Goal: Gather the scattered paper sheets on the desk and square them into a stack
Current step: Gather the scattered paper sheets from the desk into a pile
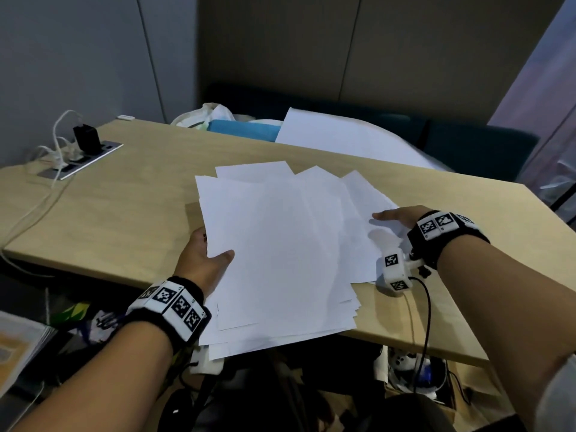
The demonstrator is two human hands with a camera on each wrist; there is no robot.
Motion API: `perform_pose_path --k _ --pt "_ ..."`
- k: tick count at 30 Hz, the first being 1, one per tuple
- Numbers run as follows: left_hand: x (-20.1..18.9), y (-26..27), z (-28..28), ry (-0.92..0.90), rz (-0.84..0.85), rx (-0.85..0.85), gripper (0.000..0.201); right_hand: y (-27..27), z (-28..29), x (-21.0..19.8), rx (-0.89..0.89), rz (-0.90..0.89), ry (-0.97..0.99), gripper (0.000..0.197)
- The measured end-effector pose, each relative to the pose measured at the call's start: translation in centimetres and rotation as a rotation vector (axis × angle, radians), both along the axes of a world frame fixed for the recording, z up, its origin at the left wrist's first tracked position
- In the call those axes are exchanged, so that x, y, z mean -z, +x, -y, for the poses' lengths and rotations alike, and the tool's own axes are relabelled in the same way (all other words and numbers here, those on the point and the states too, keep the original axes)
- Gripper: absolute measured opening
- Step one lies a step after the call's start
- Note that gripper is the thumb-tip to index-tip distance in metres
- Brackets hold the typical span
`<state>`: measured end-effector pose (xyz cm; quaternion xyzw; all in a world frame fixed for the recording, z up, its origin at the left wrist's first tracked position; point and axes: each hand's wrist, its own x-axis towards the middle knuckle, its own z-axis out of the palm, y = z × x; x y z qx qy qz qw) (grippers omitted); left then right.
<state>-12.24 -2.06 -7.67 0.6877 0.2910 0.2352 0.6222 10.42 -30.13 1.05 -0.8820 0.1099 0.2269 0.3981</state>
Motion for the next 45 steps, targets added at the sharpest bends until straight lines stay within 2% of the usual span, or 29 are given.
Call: perform_pose_path --k 2,4,6,9,11,15,17,20,22,27,33,36,40,43,44,45 --pt "0.0 0.0 0.0 -0.001 0.006 0.002 0.053 -0.2 0.2 0.2 0.004 0.059 -0.027 0.061" --pt "0.0 0.0 0.1 -0.002 0.011 0.007 0.052 -0.3 0.0 0.1 0.032 0.163 -0.029 0.072" --pt "0.0 0.0 0.1 -0.002 0.008 0.013 0.052 -0.7 0.0 -0.4 0.121 0.279 0.122 0.088" --pt "0.1 0.0 -0.1 0.013 0.006 0.022 0.054 -2.1 0.3 -2.6 0.155 0.522 0.169 0.092" --pt "-0.1 -0.1 -0.3 0.035 0.014 0.04 0.064 -2.8 0.6 -4.6 0.105 0.681 0.148 0.093" --pt "-0.7 -0.6 -0.1 0.076 0.021 0.143 0.082 -3.9 0.9 -8.4 0.053 0.864 0.143 0.096" --pt "-0.6 -0.7 -0.2 0.127 -0.006 0.156 0.075 -4.6 0.9 -10.2 0.023 0.953 0.169 0.094" --pt "-0.2 -0.5 -0.5 0.159 -0.022 0.145 0.039 -5.7 0.9 -12.1 -0.018 1.029 0.159 0.084" --pt "-0.2 -0.4 -0.2 0.113 -0.024 0.126 0.025 -5.7 1.1 -12.6 -0.02 1.024 0.117 0.074" --pt "0.2 -0.3 -0.3 0.086 -0.025 0.104 0.021 -3.7 1.8 -8.6 -0.007 0.814 -0.138 0.041" --pt "0.4 -0.2 -0.3 0.085 -0.013 0.088 0.022 -1.7 5.0 -3.4 0.139 0.578 -0.151 0.033" --pt "0.3 -0.1 -0.2 0.086 -0.008 0.093 0.022 -1.7 7.0 -1.6 0.263 0.433 0.002 0.044" --pt "0.2 0.0 0.0 0.09 0.001 0.08 0.022 -2.4 8.7 -0.1 0.352 0.37 0.179 0.038" --pt "0.3 0.1 0.0 0.1 -0.012 0.078 0.022 -3.7 8.1 1.0 0.479 0.31 0.506 0.064" --pt "0.4 0.0 0.0 0.102 -0.018 0.078 0.022 -4.5 7.9 1.2 0.501 0.272 0.643 0.067" --pt "0.3 0.0 0.0 0.101 -0.019 0.077 0.022 -5.2 7.6 1.2 0.502 0.249 0.731 0.059"
